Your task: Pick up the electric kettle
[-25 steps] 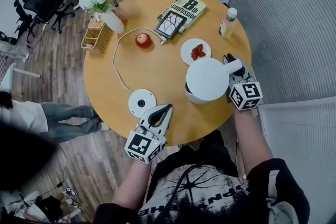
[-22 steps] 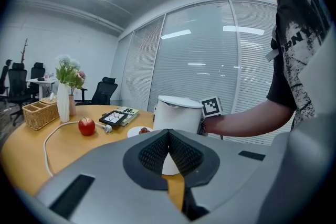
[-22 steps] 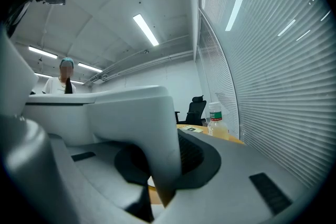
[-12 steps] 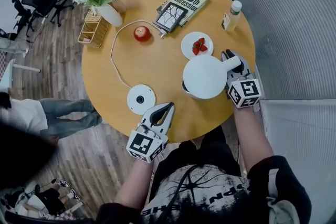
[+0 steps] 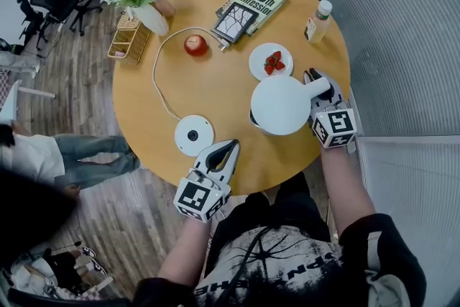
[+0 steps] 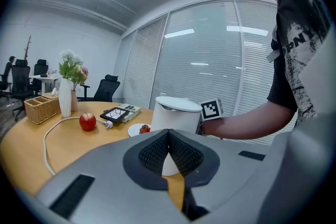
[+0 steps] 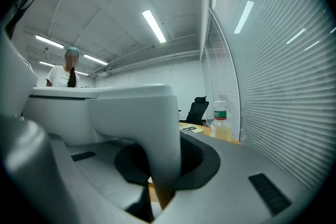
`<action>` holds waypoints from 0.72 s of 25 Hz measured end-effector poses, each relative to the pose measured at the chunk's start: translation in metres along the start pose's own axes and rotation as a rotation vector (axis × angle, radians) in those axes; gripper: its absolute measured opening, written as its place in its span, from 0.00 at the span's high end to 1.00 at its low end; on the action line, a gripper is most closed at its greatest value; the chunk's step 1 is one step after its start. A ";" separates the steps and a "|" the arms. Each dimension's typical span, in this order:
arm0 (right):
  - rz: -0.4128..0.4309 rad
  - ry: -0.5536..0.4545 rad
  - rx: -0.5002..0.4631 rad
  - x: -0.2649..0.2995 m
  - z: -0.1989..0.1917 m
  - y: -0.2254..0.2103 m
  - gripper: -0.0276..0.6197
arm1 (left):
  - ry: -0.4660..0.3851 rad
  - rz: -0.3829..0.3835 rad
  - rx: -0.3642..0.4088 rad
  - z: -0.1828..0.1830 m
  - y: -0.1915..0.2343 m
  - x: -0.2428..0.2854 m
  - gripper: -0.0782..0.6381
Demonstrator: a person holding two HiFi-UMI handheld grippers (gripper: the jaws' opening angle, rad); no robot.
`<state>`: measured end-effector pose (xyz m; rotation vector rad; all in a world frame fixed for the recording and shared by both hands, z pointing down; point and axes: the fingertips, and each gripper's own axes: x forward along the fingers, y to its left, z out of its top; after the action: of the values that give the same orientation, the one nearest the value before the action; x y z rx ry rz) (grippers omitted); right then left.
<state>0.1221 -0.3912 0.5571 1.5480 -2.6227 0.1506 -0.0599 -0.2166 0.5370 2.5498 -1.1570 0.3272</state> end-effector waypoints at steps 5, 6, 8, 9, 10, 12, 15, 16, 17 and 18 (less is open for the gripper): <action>0.003 0.055 -0.022 -0.001 -0.008 -0.002 0.73 | -0.006 -0.004 0.005 0.004 -0.001 0.001 0.89; 0.004 0.067 -0.024 -0.002 -0.010 -0.003 0.69 | -0.008 -0.006 0.007 0.005 -0.001 0.001 0.89; 0.007 0.088 -0.034 -0.006 -0.013 -0.003 0.65 | -0.011 -0.011 0.012 0.008 -0.003 0.002 0.89; 0.007 0.096 -0.041 -0.009 -0.014 -0.002 0.64 | -0.013 -0.014 0.015 0.010 -0.004 0.002 0.89; 0.007 0.105 -0.047 -0.013 -0.015 -0.002 0.64 | -0.015 -0.017 0.018 0.012 -0.005 0.002 0.89; 0.003 0.118 -0.051 -0.022 -0.018 -0.002 0.64 | -0.023 -0.022 0.026 0.016 -0.008 0.002 0.89; 0.002 0.139 -0.050 -0.037 -0.022 0.000 0.64 | -0.039 -0.028 0.035 0.023 -0.010 0.003 0.89; 0.003 0.147 -0.052 -0.042 -0.022 0.001 0.64 | -0.044 -0.029 0.037 0.026 -0.010 0.003 0.89; 0.005 0.155 -0.055 -0.048 -0.022 0.002 0.64 | -0.050 -0.030 0.041 0.029 -0.010 0.003 0.89; 0.005 0.163 -0.060 -0.054 -0.022 0.003 0.64 | -0.056 -0.031 0.044 0.032 -0.011 0.003 0.89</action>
<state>0.1458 -0.3401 0.5720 1.4447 -2.4832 0.1879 -0.0477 -0.2242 0.5059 2.6283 -1.1409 0.2785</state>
